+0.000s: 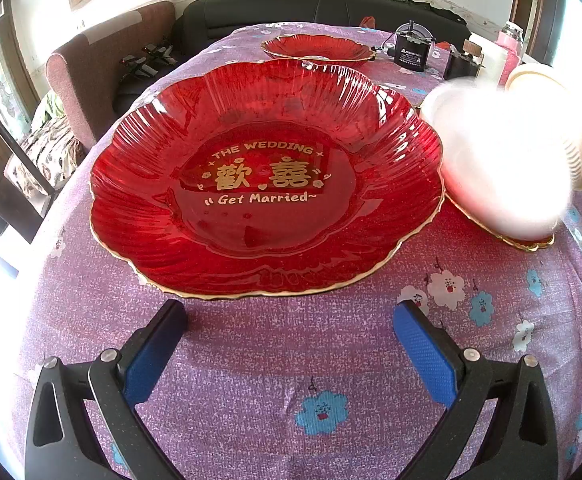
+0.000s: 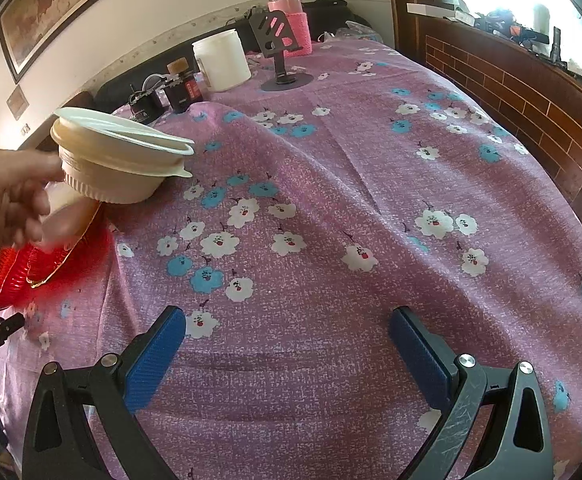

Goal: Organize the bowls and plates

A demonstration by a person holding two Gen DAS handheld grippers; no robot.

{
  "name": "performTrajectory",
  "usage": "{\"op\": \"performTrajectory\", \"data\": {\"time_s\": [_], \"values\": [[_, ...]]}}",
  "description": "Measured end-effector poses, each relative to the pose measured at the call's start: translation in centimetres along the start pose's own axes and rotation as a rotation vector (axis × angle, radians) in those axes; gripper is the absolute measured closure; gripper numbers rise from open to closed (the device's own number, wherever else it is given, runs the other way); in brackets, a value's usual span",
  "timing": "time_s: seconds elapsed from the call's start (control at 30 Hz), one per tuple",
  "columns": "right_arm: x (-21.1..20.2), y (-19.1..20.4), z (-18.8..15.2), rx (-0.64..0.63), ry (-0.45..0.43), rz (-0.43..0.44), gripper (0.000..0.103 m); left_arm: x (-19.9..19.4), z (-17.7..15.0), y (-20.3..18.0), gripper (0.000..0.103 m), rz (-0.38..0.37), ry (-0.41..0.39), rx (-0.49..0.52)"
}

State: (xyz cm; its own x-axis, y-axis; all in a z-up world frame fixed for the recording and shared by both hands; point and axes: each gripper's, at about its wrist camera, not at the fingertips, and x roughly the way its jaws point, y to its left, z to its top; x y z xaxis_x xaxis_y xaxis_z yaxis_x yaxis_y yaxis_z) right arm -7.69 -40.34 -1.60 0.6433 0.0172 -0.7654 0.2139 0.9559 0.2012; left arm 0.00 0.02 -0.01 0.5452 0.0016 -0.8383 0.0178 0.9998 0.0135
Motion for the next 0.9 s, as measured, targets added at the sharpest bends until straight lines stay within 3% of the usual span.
{"op": "performTrajectory", "data": {"time_s": [0.9], "values": [[-0.07, 0.28, 0.0, -0.009, 0.001, 0.024, 0.001, 0.0, 0.0, 0.0, 0.0, 0.0, 0.0, 0.0]]}}
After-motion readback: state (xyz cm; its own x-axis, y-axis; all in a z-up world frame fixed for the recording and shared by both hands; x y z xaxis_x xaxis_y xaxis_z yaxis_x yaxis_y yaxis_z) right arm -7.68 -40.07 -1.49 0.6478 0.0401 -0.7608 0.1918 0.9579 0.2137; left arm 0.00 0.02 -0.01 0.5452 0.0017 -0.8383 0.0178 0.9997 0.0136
